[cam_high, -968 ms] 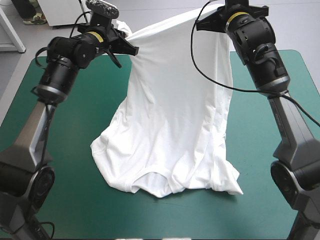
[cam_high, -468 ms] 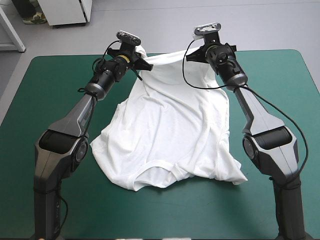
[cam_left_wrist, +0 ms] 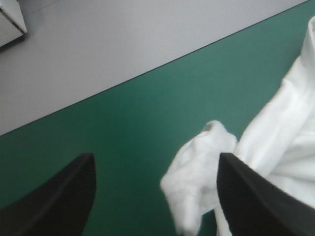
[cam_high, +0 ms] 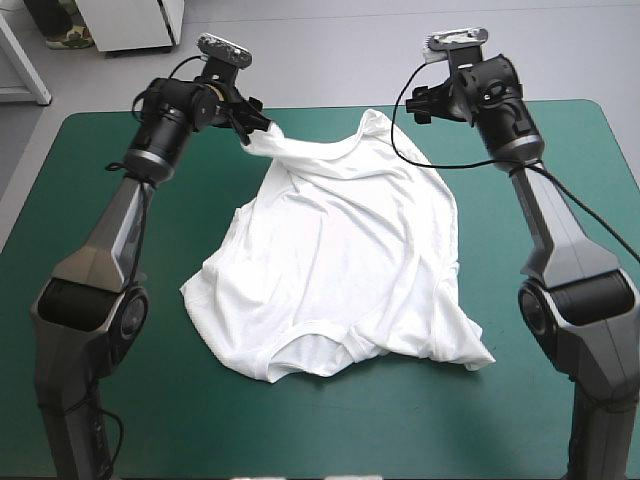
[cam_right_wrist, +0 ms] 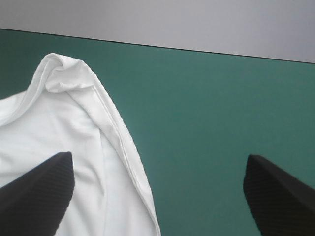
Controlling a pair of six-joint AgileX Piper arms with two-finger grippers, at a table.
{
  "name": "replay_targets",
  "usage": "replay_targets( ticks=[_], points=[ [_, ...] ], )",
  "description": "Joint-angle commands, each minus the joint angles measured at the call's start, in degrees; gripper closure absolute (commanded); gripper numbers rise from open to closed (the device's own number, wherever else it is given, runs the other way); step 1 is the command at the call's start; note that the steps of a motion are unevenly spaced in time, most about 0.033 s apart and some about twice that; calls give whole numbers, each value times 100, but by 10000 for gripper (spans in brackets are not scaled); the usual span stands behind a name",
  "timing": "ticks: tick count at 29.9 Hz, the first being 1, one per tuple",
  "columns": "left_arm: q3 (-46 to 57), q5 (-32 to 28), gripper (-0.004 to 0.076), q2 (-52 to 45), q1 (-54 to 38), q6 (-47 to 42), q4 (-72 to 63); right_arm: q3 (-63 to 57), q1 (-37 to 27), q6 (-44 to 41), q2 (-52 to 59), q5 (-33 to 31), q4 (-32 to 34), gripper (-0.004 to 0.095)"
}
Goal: Fold the cloth
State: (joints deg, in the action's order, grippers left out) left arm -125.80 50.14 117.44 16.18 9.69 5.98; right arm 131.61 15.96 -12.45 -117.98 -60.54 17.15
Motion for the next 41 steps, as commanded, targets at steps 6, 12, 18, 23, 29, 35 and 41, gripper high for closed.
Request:
replay_targets(
  ticks=[6,12,18,23,29,35,41],
  points=[
    [-274,2052,220,-1245,-20,-172,87,-413,-22,473,1672,-926,-523,168],
    [754,2367,220,-1785,-19,-243,8,-2304,-12,649,2989,-926,-1403,172],
    [3047,2282,220,-2837,-262,-233,57,-4622,-12,926,4276,-926,-1533,171],
    [4609,1780,220,-3541,-780,-223,-510,-5970,-12,935,4985,-916,-1586,171],
    [5734,1275,220,-3448,-881,-207,-651,-6868,-12,827,5564,-916,-1715,171],
    [6121,406,220,-2995,-868,-192,-963,-7124,-12,763,5773,-916,-1823,171],
    [6121,54,220,-2326,-868,-192,-1034,-7320,-12,763,5866,-916,-2271,171]
  ],
)
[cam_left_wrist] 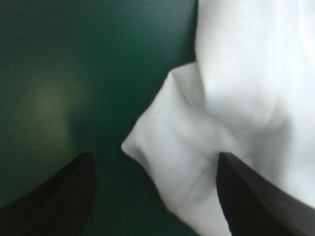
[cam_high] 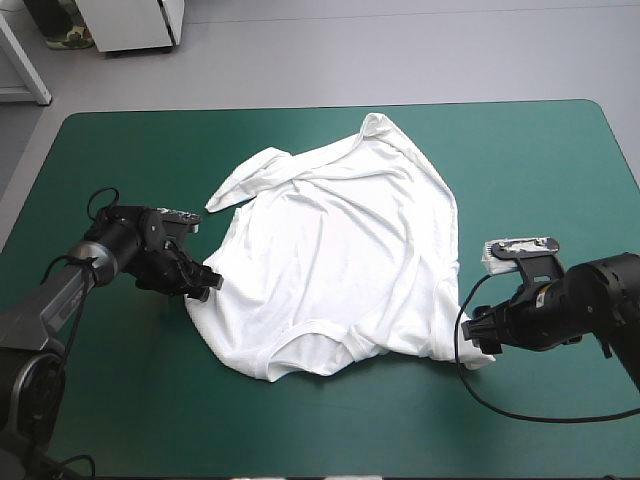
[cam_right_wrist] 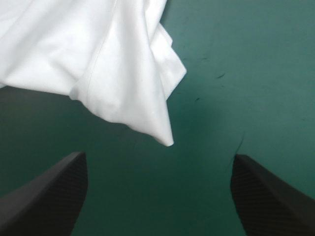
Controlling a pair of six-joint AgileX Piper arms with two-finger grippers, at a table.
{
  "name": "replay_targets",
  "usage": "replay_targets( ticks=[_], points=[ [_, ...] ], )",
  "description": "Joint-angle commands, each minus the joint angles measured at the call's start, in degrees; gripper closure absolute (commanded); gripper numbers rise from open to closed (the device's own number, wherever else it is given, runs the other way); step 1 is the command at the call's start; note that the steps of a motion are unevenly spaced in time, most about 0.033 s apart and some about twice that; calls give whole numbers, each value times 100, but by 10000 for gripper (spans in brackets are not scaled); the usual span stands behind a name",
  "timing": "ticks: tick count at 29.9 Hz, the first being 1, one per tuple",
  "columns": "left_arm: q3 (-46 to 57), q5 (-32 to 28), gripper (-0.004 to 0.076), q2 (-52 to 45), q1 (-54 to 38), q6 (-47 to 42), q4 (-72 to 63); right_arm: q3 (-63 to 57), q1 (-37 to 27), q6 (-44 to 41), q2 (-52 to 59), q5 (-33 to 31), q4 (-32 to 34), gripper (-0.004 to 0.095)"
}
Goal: Fold the cloth
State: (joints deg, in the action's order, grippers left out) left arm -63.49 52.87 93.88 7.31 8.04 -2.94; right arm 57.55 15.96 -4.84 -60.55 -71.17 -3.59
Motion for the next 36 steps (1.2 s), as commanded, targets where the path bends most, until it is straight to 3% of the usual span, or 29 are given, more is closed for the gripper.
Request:
replay_targets(
  ticks=[1,6,14,20,27,32,36],
  points=[
    [-110,-219,221,118,19,-27,-174,86,-12,-47,122,148,-195,171],
    [-110,-188,296,257,30,276,-836,86,-12,-109,112,148,-194,171],
    [172,-93,731,247,463,302,-1001,86,0,-121,-228,143,-253,171],
    [277,-221,733,247,537,275,-996,86,0,-60,-995,164,-268,172],
    [277,-272,733,247,537,275,-1002,86,0,8,-2137,634,-215,172],
    [277,-272,733,247,537,275,-974,86,335,-17,-2838,856,-215,177],
    [277,-285,733,247,537,275,-947,86,809,-165,-3082,1138,-190,299]
  ],
)
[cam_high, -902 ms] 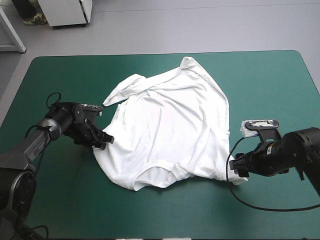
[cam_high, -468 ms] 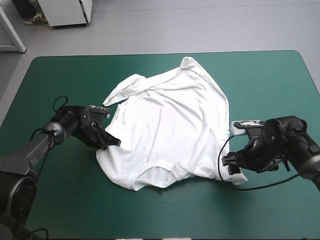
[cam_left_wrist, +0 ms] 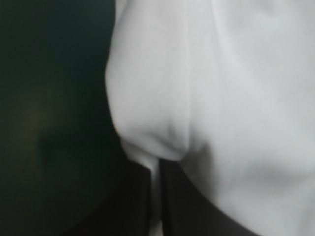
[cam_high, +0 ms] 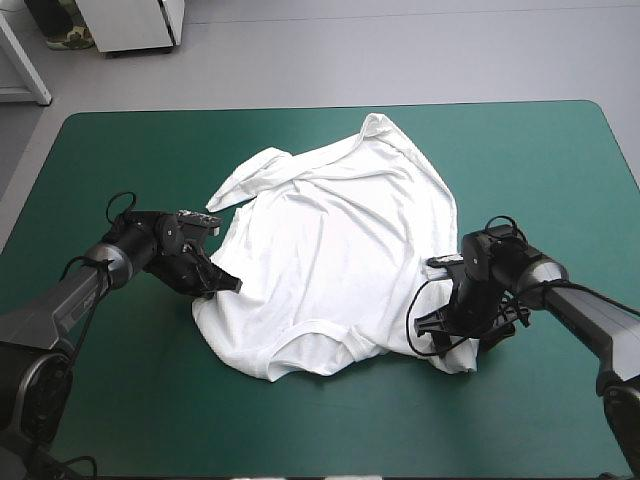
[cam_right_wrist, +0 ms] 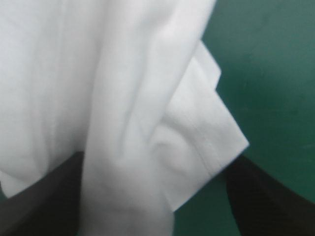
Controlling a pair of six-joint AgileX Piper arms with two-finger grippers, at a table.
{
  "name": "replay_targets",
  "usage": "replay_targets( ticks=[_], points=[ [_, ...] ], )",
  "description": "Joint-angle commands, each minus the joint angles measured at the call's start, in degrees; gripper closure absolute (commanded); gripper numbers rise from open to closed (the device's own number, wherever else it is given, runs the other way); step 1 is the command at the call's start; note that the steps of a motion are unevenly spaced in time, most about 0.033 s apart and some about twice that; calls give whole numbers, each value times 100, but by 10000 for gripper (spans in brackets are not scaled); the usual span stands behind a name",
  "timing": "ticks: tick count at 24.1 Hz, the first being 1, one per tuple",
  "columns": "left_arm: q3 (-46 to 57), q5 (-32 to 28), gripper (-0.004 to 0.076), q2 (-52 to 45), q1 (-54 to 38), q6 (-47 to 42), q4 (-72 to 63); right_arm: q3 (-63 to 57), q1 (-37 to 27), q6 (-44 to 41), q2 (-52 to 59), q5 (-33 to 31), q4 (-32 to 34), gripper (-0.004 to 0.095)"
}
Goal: Fold the cloth
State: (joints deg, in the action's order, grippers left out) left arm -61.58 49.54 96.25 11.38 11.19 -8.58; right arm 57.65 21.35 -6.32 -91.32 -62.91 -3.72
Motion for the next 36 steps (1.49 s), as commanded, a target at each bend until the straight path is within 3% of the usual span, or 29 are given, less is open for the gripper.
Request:
replay_targets(
  ticks=[1,7,15,20,22,24,30,36],
  points=[
    [87,7,733,10,131,-40,-354,75,379,-48,-5,427,-132,369],
    [65,2,733,-127,107,-62,-208,87,585,-245,45,823,56,926],
    [-672,233,733,-1273,73,-734,736,625,585,-853,1242,495,1304,927],
    [-2926,1360,733,-2209,73,-662,858,2812,585,-842,2407,-230,1719,926],
    [-3990,1817,733,-2242,73,-546,858,3947,585,-762,2432,-685,1985,926],
    [-4993,2094,733,-2232,73,-491,1075,4856,585,-678,2459,-685,2028,926],
    [-7121,1698,733,-2232,73,-337,1396,6924,585,-383,2427,-244,2476,926],
    [-7648,1377,733,-2232,73,-159,1752,7511,585,-112,2405,122,2476,926]
  ],
)
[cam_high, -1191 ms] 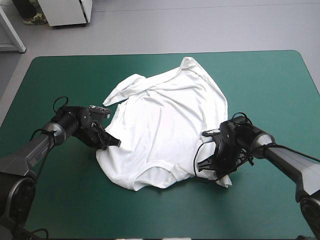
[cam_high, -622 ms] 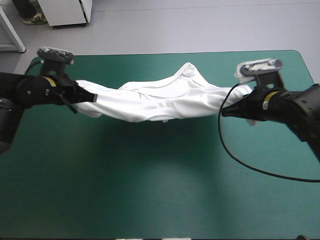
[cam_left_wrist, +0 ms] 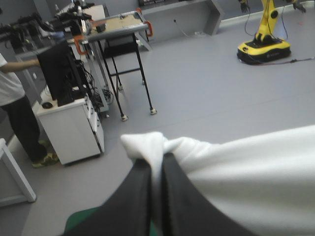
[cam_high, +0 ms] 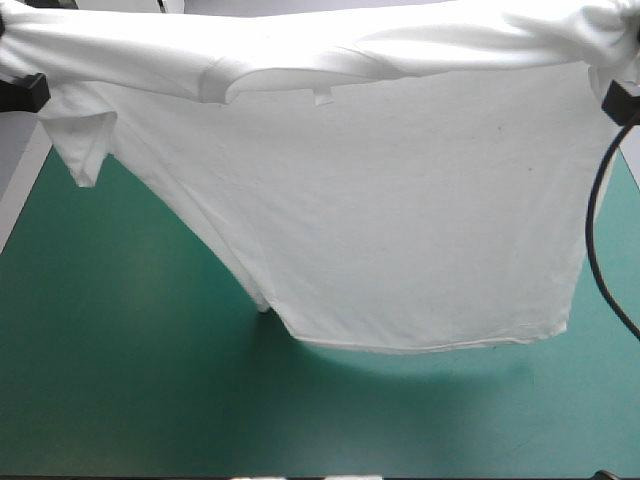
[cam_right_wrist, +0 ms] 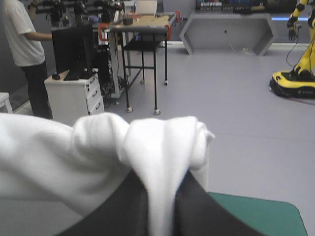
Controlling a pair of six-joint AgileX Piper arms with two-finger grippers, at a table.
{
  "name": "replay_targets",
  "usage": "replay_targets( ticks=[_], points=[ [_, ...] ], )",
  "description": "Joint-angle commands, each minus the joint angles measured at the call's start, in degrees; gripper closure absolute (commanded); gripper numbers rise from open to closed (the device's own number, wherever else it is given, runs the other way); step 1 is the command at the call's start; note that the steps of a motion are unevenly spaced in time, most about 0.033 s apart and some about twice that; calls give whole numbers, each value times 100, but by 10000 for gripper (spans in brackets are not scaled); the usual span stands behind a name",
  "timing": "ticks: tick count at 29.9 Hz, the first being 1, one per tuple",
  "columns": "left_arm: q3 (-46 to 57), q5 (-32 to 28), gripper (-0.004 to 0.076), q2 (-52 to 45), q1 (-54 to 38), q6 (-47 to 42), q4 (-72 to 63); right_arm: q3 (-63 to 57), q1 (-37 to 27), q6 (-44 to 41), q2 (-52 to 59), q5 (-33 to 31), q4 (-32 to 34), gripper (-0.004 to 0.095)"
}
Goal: Fold the cloth
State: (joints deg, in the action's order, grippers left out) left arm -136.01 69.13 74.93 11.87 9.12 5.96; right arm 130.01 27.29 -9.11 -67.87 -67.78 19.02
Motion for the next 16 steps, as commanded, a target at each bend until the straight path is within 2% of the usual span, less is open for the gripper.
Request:
replay_targets(
  ticks=[1,6,12,16],
  points=[
    [-230,-617,733,-100,24,56,436,344,-8,244,44,609,204,926],
    [-250,-856,733,-100,24,118,736,441,-8,276,46,711,343,926],
    [-221,-488,733,44,24,201,600,382,-8,410,-331,218,408,927],
    [253,-502,733,342,24,308,525,91,-8,408,-847,68,504,927]
  ],
)
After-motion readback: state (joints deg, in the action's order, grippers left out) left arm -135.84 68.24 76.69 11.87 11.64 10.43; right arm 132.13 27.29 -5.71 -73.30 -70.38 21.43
